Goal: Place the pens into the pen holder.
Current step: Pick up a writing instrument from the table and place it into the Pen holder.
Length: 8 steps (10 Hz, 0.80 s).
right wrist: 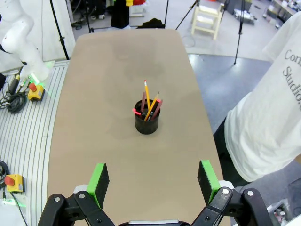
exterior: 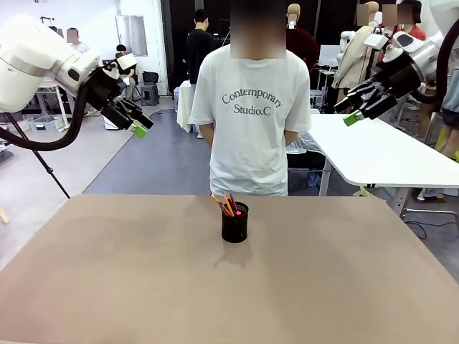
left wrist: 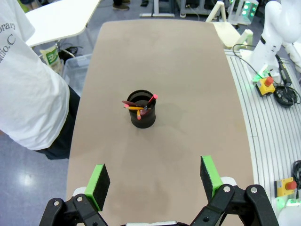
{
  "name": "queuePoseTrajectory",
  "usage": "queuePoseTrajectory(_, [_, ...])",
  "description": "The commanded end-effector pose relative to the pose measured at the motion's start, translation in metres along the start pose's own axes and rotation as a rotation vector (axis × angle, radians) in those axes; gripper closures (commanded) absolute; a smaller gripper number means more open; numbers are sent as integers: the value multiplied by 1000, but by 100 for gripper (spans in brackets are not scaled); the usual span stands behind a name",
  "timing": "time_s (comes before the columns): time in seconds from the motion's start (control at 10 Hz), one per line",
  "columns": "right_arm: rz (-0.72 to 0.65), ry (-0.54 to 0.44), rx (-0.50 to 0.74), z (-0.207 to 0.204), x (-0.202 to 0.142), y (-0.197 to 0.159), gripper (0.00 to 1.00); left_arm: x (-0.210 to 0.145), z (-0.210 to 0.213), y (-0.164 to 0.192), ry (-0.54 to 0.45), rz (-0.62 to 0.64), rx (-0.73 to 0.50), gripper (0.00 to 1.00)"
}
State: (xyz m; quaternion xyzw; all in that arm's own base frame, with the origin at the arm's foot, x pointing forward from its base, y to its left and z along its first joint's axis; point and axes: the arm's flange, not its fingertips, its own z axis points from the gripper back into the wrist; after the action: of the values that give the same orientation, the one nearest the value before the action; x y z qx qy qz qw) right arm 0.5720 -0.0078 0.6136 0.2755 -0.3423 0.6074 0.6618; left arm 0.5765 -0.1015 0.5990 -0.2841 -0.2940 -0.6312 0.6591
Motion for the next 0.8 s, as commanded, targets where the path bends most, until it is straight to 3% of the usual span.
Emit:
queuePoseTrajectory(0.0, [0,2,-8,-2,1,0,0,0,1,-1,-1,5,-6,0])
queuePoseTrajectory(0.7, [0,2,-8,-2,1,0,0,0,1,-1,-1,5,-6,0])
